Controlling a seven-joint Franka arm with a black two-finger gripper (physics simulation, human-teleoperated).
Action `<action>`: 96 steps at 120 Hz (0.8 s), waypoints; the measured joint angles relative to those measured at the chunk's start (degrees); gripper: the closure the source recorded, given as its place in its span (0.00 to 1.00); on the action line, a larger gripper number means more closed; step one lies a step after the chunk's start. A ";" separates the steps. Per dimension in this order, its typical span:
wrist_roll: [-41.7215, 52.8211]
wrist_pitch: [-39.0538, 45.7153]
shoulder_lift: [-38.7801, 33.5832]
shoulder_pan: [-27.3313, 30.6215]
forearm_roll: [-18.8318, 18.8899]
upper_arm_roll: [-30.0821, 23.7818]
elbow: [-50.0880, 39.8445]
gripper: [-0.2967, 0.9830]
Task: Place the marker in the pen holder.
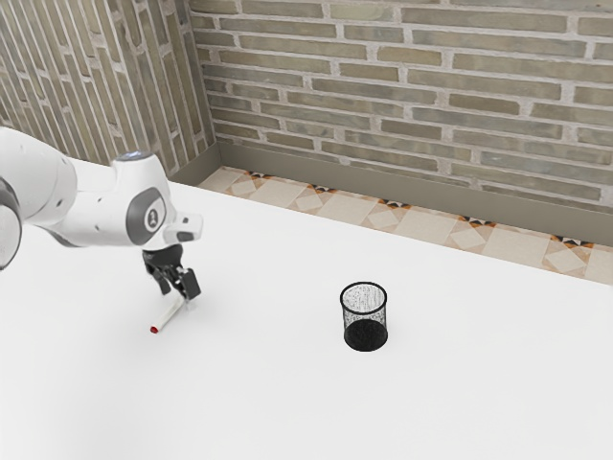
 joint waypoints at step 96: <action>3.42 -4.69 4.87 0.00 -2.32 2.47 5.96 0.23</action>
